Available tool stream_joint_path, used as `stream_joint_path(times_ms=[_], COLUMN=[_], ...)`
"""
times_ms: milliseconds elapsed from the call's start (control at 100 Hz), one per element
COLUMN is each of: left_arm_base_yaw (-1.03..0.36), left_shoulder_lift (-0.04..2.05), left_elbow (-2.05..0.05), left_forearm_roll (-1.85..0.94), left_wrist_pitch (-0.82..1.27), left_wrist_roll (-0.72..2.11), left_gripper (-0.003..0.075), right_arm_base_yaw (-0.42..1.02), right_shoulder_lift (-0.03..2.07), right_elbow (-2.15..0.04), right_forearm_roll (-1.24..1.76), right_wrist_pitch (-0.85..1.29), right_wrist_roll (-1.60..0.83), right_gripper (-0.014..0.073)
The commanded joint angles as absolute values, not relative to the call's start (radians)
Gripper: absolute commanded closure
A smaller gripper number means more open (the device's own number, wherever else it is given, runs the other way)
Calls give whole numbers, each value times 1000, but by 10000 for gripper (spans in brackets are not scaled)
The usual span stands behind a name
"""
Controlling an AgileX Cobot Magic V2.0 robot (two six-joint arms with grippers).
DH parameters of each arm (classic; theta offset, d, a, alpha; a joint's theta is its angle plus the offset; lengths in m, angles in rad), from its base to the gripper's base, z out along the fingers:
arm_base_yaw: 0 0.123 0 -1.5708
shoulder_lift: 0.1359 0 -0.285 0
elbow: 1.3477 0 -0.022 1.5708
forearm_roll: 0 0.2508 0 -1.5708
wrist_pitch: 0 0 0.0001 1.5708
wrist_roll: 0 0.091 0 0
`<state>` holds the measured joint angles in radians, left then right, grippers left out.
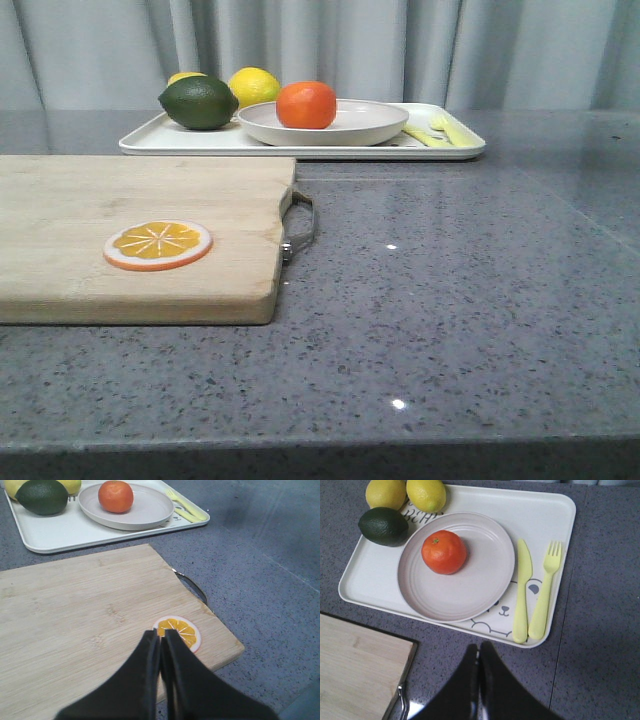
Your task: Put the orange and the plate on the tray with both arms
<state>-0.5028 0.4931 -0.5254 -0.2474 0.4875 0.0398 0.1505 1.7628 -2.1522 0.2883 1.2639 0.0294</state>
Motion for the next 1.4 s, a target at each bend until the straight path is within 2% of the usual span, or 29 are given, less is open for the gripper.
stream_joint_path(times_ms=[0,220,550,760,970,1390], left_arm_base_yaw=[-501,-501,-501,-501,-501,-501], left_shoulder_lift=[497,497,497,497,457,317], left_elbow=[-554,-554,-554,-554,-554,-552], left_forearm_roll=[-264,-264,-264,-264,-264,-260], left_wrist_pitch=[435,444,444,444,446,519], left_wrist_roll=[34,34,34,34,41,42], left_gripper=[739,739,739,739,739,739], right_arm_base_yaw=[149,149,149,149,149,149], right_shoulder_lift=[1654,1461,1070,843,649,333], right_elbow=[-2109,-1840,-1261,-964,-775,-565], right_forearm_roll=[293,293,277,251,243,237], right_wrist_pitch=[1283,1163,845,723,666,636], right_wrist_roll=[23,-14,-19,-19,-20,-25], right_gripper=[662,662,662,662,662,662])
